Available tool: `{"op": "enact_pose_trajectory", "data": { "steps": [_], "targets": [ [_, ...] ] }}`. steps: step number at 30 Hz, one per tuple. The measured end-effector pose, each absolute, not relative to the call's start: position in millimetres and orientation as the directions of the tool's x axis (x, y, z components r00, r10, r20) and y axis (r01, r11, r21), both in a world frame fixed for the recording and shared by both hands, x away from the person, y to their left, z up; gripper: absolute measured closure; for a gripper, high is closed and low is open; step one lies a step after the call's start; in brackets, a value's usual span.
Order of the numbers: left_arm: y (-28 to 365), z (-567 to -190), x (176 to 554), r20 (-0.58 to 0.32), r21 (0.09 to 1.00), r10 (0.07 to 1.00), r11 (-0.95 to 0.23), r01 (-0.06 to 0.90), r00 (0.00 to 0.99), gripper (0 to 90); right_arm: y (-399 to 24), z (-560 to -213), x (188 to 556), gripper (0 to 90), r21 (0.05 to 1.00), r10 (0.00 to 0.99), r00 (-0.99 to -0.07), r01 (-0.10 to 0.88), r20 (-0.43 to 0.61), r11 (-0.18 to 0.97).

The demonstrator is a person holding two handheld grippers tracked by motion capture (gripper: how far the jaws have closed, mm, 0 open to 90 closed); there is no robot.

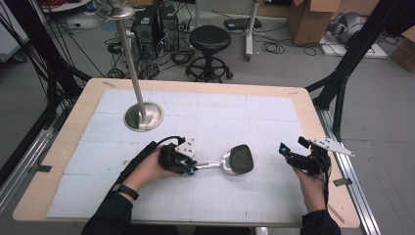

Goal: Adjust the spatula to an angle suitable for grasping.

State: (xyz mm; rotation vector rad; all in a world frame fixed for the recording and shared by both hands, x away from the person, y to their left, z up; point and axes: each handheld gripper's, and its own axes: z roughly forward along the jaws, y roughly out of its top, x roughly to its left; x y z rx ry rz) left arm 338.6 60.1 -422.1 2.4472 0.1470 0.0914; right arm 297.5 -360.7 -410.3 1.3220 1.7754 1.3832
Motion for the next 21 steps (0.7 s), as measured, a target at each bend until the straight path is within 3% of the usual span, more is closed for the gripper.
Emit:
{"op": "enact_pose_trajectory", "data": {
  "steps": [12,21],
  "targets": [
    [15,-428,343,0.101,0.625,-0.020,-0.776,-0.079,0.995,74.6,-362,-409,293,13.6,0.930,0.910,-0.384,0.366,0.158,-0.007],
    [12,-430,350,0.083,0.630,-0.036,-0.772,-0.081,0.996,74.3,-363,-410,293,13.7,0.928,0.909,-0.390,0.371,0.151,0.005]
  ]
}}
